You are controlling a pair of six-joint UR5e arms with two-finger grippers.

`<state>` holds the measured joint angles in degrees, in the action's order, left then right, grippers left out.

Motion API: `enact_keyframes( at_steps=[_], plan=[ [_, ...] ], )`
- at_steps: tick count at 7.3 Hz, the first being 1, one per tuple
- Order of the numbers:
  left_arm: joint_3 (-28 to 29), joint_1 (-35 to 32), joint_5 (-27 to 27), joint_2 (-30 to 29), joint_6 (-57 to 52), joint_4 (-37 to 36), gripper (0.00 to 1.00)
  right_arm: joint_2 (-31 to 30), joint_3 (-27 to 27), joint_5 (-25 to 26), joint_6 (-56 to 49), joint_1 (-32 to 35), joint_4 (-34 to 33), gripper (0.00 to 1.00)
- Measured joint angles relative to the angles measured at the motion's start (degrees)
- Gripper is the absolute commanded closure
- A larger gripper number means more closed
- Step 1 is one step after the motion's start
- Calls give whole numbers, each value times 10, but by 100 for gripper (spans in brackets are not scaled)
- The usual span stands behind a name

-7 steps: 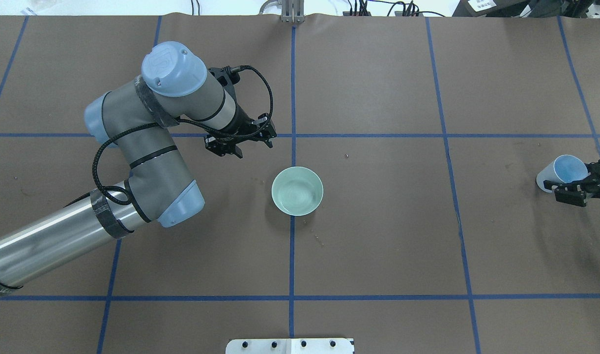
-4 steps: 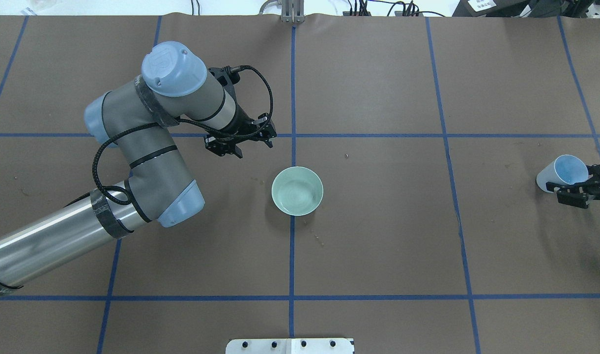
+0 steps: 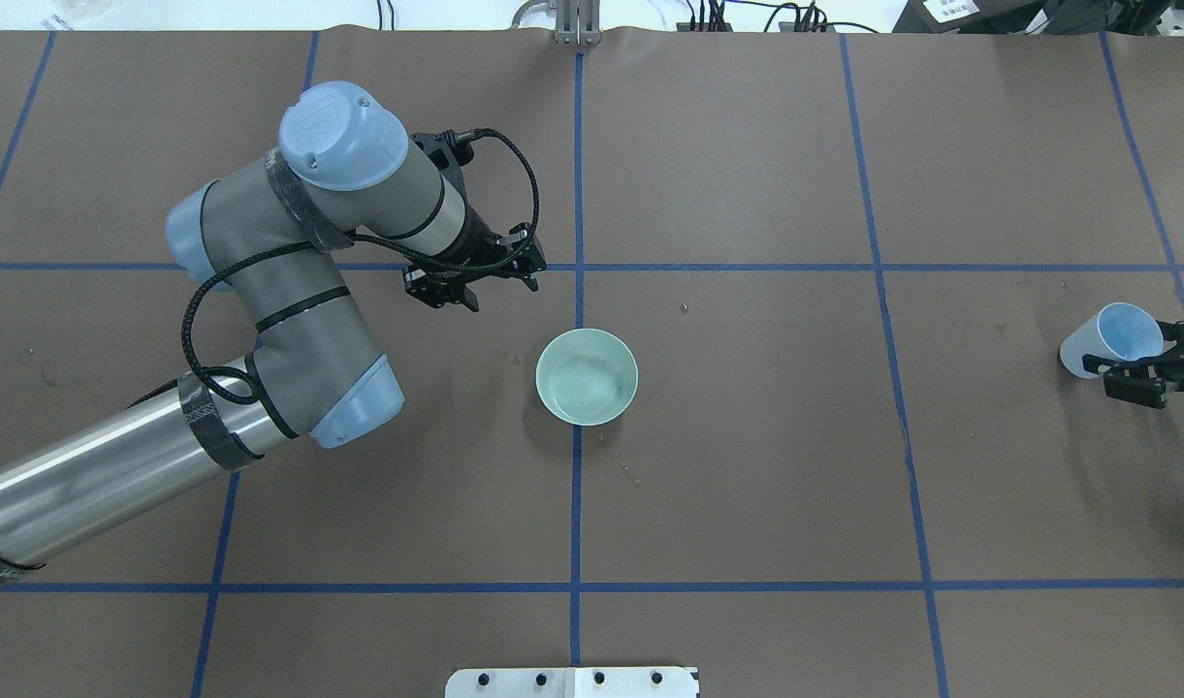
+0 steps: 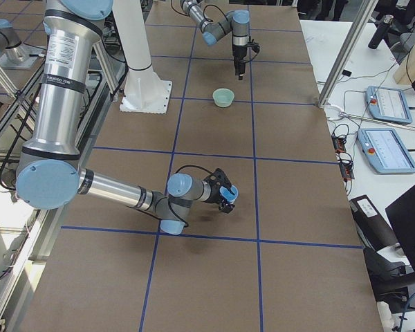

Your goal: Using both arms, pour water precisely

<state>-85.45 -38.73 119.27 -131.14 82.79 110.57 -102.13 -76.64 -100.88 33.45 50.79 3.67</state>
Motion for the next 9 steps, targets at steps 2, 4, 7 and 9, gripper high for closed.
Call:
enact_keyframes(
  at_steps=[2,4,7,9],
  plan=[
    [-2,0,0,0,0,-2,23,0,5,1,13,-3,15,3],
    [-3,0,0,0,0,-3,23,7,8,1,22,-6,22,3],
    [-4,-1,0,0,0,-4,22,10,12,1,27,-7,28,4],
    [-5,-2,1,0,0,-4,23,12,24,1,28,-7,43,4]
  ],
)
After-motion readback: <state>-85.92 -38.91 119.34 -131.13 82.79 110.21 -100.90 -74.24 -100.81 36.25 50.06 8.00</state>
